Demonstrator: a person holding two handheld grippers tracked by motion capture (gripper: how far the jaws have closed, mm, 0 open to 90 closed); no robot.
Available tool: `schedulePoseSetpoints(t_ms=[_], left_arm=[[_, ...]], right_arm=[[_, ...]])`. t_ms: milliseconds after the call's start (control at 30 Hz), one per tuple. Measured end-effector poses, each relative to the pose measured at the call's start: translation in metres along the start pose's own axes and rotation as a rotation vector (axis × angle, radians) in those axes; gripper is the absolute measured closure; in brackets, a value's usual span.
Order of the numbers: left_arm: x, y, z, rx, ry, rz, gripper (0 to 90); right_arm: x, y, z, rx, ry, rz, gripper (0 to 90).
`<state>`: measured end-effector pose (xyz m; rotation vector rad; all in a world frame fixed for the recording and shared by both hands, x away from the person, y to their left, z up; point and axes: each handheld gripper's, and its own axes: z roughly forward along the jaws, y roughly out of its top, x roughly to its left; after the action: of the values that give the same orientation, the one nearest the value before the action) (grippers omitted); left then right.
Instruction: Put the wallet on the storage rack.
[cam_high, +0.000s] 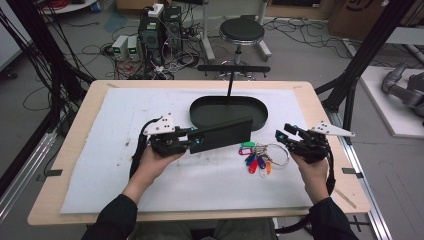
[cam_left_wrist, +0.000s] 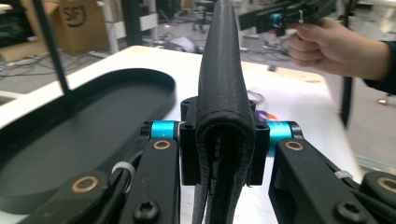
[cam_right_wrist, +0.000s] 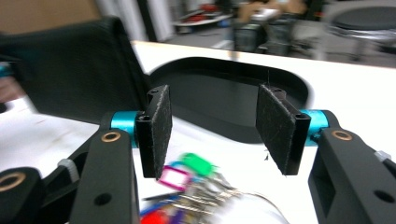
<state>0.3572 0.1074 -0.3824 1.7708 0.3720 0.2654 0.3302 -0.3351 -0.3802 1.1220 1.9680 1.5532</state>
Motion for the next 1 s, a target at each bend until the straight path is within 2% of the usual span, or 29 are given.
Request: schedulePoseSetpoints(t_ms=[133, 200, 367, 400, 700, 900, 1000], left_arm=[[0.007, 0.004, 0.009, 0.007, 0.054, 0.018, 73.3], [0.011, 0.006, 0.013, 0.008, 0.071, 0.022, 73.3], [0.019, 0.012, 0.021, 0.019, 0.105, 0.035, 73.3], [0.025, 0.015, 0.026, 0.023, 0.115, 0.036, 73.3], [0.049, 0.023, 0.05, 0.042, 0.149, 0.049, 73.3], [0.062, 0.023, 0.07, 0.047, 0.153, 0.046, 73.3], [0.067, 0.021, 0.08, 0.046, 0.157, 0.058, 73.3]], right_arm=[[-0.011, -0.004, -0.006, -0.018, -0.087, 0.049, 43.7], [-0.014, -0.006, -0.008, -0.016, -0.103, 0.063, 43.7], [-0.015, -0.007, -0.007, -0.012, -0.137, 0.057, 43.8], [-0.014, -0.007, -0.007, -0.013, -0.146, 0.047, 43.8], [-0.012, -0.008, -0.003, -0.001, -0.157, 0.026, 43.9], [-0.013, -0.008, -0.003, -0.005, -0.157, 0.023, 44.1], [-0.014, -0.008, -0.002, -0.006, -0.157, 0.025, 44.1]])
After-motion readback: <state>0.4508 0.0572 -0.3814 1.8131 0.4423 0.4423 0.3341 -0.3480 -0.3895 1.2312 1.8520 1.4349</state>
